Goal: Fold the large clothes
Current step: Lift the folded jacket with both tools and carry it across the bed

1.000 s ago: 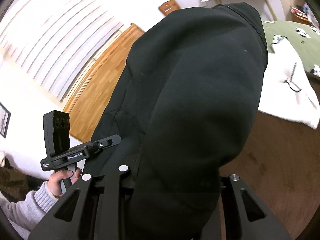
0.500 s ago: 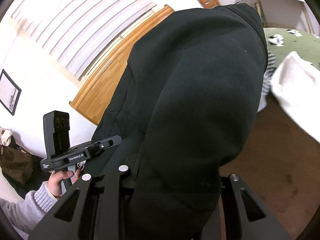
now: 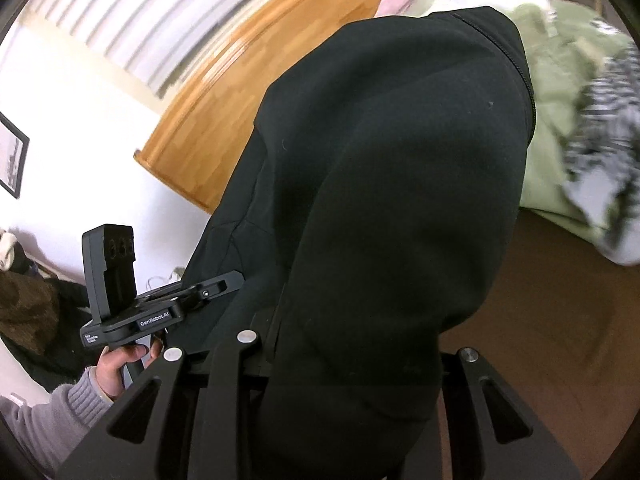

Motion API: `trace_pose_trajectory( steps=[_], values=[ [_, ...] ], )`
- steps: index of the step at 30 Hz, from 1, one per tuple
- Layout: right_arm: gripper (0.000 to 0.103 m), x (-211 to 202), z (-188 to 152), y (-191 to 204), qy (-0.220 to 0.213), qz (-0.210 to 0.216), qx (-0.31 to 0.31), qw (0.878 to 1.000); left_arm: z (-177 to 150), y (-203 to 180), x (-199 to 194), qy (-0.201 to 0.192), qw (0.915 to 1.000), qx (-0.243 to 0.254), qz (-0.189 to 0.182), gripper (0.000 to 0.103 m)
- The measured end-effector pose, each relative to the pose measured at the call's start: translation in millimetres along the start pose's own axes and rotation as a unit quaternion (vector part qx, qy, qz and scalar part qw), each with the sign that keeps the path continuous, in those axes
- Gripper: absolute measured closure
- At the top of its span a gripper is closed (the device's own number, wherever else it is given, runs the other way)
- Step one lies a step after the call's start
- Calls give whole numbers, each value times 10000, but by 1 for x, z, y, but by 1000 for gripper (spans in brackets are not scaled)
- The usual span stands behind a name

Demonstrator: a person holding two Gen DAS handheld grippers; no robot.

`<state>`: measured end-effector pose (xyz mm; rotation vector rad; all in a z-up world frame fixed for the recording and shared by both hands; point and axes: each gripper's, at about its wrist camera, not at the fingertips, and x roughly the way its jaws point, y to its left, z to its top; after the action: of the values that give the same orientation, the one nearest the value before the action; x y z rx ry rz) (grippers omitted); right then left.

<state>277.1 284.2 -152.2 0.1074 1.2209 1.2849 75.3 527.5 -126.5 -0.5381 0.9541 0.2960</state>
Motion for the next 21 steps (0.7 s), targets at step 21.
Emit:
trace_pose_trajectory(
  steps=[21],
  values=[
    [64,294,29,-91,1135,238,-277,9929,1,221,181,392,9960,-410,688,45]
  ],
)
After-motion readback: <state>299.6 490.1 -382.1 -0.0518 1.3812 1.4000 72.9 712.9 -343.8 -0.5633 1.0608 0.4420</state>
